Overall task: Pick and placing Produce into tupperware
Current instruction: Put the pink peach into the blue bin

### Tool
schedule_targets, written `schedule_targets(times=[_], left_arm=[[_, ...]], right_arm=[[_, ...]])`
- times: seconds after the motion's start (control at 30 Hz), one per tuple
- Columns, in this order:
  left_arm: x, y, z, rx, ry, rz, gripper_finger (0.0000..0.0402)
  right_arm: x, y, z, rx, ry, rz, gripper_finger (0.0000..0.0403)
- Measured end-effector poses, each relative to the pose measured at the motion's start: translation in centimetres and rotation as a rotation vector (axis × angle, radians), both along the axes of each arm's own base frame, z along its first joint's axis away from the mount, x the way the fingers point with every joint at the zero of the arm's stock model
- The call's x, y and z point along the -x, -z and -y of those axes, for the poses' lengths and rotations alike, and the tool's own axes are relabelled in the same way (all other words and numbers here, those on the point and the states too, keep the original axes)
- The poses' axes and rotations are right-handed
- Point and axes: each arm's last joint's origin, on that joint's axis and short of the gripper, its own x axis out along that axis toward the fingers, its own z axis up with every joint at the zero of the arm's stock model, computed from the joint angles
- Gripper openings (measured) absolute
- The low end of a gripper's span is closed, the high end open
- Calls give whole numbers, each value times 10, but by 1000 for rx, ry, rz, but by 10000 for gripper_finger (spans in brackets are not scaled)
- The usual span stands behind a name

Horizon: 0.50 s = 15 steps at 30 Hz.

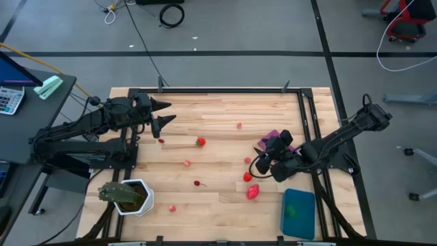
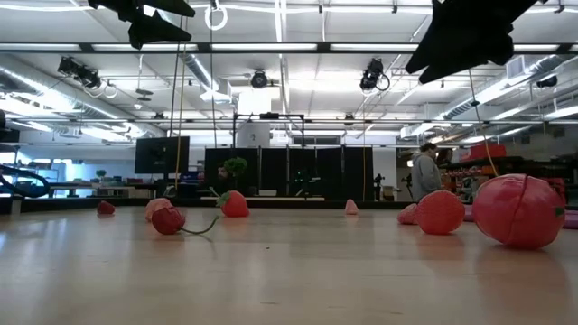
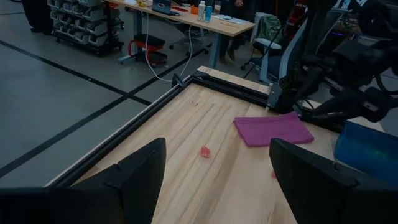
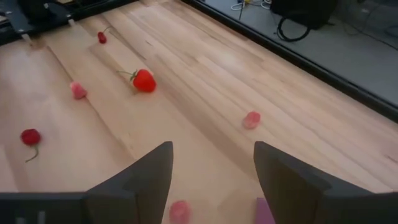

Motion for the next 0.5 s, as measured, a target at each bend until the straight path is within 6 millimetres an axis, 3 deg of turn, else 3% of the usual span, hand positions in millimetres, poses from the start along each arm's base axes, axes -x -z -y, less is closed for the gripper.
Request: schedule_targets(times=[0.5], left_arm=[[0,0,0,-1,0,0,291]], right_arm=[[-4,0,11,1,49,-1,233]])
